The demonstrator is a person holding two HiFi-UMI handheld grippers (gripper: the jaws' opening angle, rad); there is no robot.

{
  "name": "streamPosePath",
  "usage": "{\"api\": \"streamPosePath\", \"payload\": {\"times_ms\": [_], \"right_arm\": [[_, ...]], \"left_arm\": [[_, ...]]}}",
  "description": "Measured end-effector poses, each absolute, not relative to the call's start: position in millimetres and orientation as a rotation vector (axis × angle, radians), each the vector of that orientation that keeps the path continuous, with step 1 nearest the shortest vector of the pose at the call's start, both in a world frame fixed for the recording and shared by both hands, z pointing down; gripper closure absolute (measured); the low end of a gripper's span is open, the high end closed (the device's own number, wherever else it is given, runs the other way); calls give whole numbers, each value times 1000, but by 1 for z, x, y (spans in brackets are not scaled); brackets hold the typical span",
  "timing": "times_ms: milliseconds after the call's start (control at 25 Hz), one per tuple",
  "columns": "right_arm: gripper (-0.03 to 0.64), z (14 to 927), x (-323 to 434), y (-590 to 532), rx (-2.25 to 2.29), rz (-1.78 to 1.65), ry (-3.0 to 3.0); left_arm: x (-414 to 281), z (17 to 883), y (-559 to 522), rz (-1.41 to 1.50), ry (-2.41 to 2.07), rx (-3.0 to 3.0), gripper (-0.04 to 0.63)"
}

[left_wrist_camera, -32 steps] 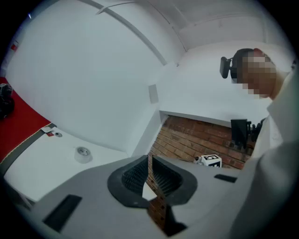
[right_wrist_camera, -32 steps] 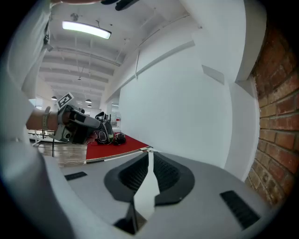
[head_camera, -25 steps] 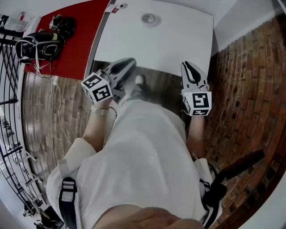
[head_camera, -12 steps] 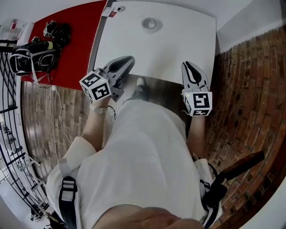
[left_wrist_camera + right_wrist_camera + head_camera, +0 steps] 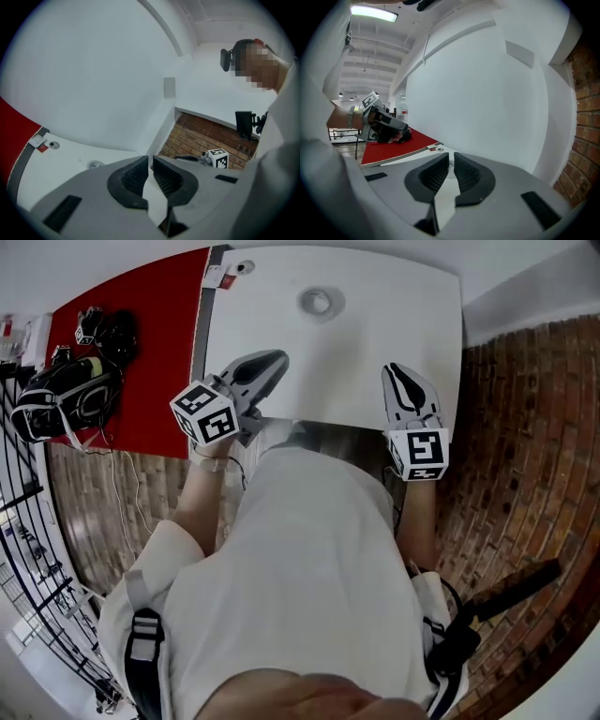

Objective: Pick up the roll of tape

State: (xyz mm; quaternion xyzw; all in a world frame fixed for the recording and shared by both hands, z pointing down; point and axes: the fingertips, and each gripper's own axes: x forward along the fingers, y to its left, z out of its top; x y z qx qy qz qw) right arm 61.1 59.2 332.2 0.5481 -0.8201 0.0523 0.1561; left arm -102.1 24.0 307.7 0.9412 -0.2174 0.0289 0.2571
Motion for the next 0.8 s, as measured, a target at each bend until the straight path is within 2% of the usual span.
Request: {"api": "streamPosePath", "payload": {"times_ms": [480, 800], "right_arm": [[572, 352, 19, -12, 1620, 250, -2262], [572, 371, 6, -41, 1604, 322, -2264]], "left_arm": [[-101, 345, -62, 275, -377, 2578, 542], [-82, 390, -96, 548, -275, 2559, 514]]}}
